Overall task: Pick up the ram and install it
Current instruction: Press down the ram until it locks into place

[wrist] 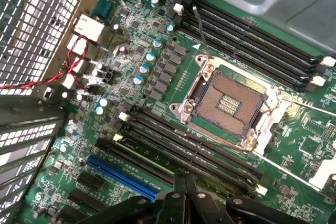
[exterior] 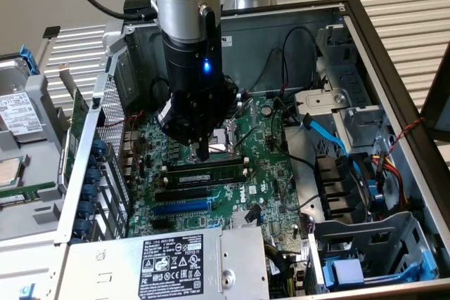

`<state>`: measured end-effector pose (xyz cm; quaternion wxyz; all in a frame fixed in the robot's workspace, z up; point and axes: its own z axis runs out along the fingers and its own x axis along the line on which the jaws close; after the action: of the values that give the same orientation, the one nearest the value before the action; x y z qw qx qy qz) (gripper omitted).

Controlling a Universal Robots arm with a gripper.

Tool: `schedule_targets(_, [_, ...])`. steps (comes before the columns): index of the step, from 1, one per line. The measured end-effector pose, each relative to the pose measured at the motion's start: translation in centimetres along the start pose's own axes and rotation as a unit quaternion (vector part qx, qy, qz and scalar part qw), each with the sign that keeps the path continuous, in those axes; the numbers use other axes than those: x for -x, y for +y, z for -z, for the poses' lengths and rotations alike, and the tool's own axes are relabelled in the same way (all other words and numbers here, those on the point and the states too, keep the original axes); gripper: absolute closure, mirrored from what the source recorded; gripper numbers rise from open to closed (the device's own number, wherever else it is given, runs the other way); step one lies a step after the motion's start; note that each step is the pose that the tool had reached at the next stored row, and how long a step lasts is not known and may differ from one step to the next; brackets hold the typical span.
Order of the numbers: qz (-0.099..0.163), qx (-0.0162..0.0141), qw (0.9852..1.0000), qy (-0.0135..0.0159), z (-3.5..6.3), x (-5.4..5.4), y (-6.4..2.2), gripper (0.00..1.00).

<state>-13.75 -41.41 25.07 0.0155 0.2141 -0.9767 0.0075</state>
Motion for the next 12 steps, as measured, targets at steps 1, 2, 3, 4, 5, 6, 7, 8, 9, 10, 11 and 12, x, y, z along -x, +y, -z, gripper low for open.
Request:
schedule_targets(1, [-0.005,-0.0007,1.0,0.0002,0.0,0.0,0.0,0.9])
schedule_targets(2, [-0.01,-0.0014,0.9999,0.0005,0.0,-0.01,0.0,0.9])
schedule_targets(3, [-0.016,-0.002,0.9999,0.0008,0.0,-0.01,0.01,0.9])
schedule_targets(4, [-0.021,-0.0026,0.9998,0.001,0.01,-0.01,0.01,0.9])
schedule_targets(5, [-0.027,-0.0029,0.9996,0.0011,0.01,-0.01,0.0,0.9])
schedule_targets(6, [-0.032,-0.003,0.9995,0.0012,0.01,-0.01,0.0,0.9])
schedule_targets(7, [-0.038,-0.003,0.9993,0.0013,0.01,-0.01,0.0,0.9])
schedule_targets(8, [-0.044,-0.003,0.999,0.0014,0.01,-0.01,0.01,0.9])
schedule_targets(9, [-0.051,-0.0029,0.9987,0.0015,0.01,-0.01,0.01,0.9])
schedule_targets(10, [-0.057,-0.0028,0.9984,0.0016,0.01,-0.01,0.01,0.9])
schedule_targets(11, [-0.063,-0.0028,0.998,0.0017,0.01,-0.01,0.01,0.9])
schedule_targets(12, [-0.069,-0.0026,0.9976,0.0018,0.01,-0.01,0.01,0.9])
